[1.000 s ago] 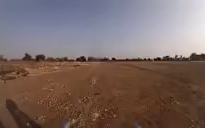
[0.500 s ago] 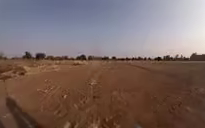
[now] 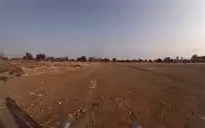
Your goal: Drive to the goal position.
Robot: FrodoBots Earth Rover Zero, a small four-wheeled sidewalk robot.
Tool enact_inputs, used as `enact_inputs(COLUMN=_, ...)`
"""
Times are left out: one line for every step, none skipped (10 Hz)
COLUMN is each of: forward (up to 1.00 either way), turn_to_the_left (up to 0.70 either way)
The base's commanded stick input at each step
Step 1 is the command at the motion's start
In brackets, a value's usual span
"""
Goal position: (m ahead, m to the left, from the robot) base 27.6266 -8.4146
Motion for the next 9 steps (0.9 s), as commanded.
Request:
enact_inputs(forward=0.5, turn_to_the_left=0.0)
enact_inputs(forward=0.5, turn_to_the_left=0.0)
enact_inputs(forward=0.5, turn_to_the_left=0.0)
enact_inputs(forward=0.5, turn_to_the_left=0.0)
enact_inputs(forward=0.5, turn_to_the_left=0.0)
enact_inputs(forward=0.5, turn_to_the_left=0.0)
enact_inputs(forward=0.5, turn_to_the_left=0.0)
enact_inputs(forward=0.5, turn_to_the_left=0.0)
enact_inputs(forward=0.5, turn_to_the_left=0.0)
